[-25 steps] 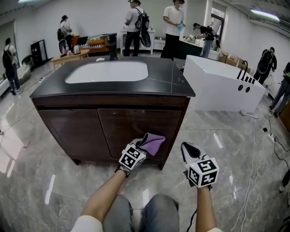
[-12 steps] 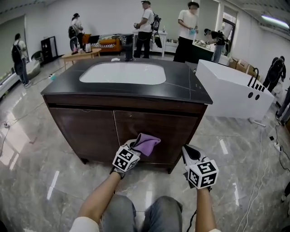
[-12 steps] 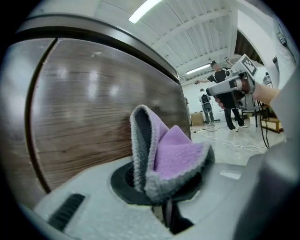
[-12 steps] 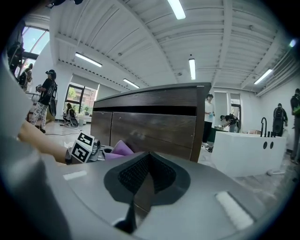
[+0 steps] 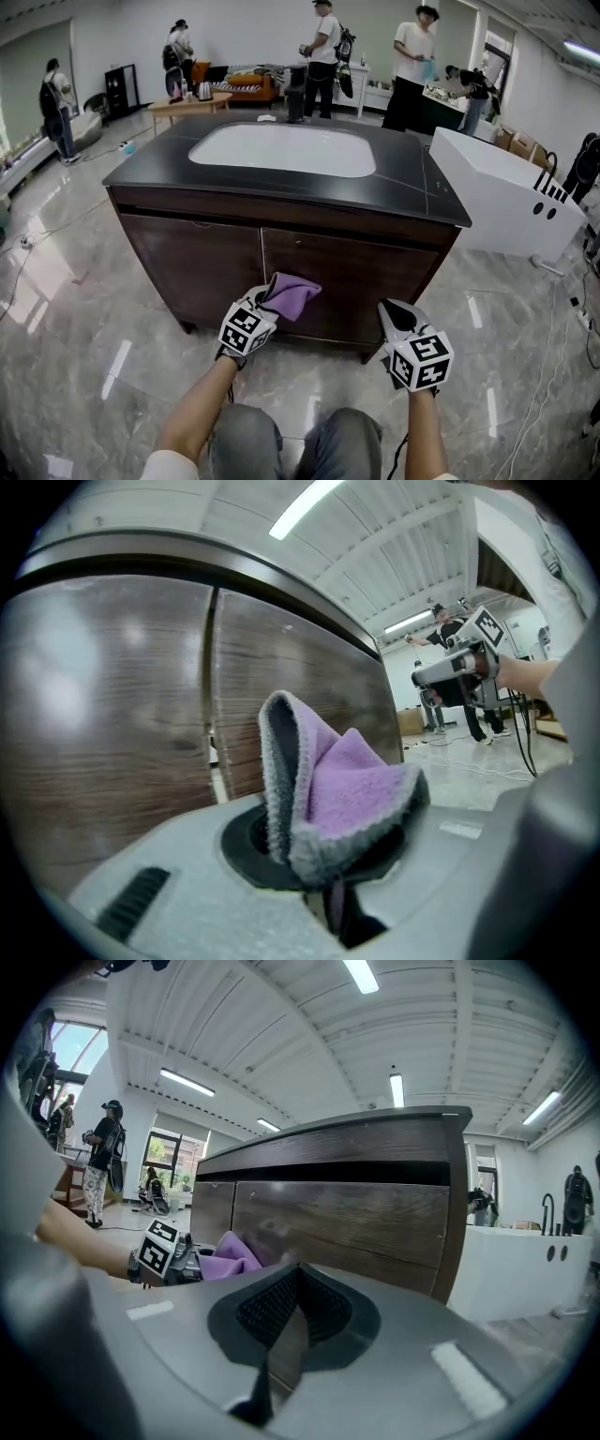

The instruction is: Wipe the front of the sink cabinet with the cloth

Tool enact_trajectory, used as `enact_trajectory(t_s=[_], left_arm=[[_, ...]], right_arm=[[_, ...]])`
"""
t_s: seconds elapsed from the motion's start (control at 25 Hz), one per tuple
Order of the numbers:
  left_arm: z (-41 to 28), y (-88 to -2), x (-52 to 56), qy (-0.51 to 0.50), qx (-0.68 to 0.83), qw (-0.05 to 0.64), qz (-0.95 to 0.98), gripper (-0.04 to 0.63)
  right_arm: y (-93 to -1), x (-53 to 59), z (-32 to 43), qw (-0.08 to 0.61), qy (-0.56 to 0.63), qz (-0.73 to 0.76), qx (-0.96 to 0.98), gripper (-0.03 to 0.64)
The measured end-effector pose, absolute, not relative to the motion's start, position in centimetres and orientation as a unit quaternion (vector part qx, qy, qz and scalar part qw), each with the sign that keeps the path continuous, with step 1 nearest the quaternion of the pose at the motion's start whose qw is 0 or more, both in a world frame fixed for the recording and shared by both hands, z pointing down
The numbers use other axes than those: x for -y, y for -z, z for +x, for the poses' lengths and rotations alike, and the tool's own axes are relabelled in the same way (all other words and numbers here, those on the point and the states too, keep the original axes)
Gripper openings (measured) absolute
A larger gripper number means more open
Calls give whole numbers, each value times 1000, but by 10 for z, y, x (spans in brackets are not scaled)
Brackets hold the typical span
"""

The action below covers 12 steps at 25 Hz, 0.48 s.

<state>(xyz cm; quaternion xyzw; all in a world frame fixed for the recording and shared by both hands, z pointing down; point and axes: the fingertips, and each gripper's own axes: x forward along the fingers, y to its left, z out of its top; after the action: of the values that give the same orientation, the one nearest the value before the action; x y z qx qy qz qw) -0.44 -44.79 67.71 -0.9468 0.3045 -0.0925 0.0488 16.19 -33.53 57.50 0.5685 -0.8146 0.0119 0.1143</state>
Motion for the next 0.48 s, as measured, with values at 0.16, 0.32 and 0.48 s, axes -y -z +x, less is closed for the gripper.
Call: enact_trajectory(t_s=[0.16,0.32,0.48], left_arm=[[-37,-679,457,87,-336,47,-937,52],[-70,-686,461,85,-368,40,-925,52],[-111,-687,470,79,-398,31,-913,52]], right_arm=[[-579,348,143,114,-12,555,824,6],[-582,357,118,115,-11,536,836,6],[-582,366,93,114,-10,519,847,6]])
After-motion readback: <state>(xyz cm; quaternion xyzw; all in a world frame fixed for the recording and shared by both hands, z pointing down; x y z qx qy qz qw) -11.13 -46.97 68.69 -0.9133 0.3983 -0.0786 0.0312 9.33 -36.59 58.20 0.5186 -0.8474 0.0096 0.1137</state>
